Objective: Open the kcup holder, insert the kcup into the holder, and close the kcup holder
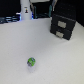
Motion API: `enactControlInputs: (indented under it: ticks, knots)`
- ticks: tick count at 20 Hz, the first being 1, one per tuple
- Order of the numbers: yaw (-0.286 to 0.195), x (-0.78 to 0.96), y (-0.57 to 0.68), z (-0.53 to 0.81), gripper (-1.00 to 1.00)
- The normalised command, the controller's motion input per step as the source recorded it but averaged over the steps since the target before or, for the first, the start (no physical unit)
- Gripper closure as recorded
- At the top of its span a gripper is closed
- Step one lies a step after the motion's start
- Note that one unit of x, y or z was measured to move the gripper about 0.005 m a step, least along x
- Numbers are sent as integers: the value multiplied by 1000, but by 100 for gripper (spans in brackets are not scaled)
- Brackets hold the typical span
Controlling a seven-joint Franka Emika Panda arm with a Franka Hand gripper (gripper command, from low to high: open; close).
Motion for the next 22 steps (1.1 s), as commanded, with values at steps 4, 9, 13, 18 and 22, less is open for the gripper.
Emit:
enactControlInputs:
  ticks: [4, 9, 13, 18, 22]
  knots:
    - [-162, -278, 645, 67, -100]
    - [-166, -222, 711, 26, -100]
    - [-178, -117, 789, 13, -100]
    - [-175, -153, 799, -26, -100]
    - [-178, -182, 759, -97, -100]
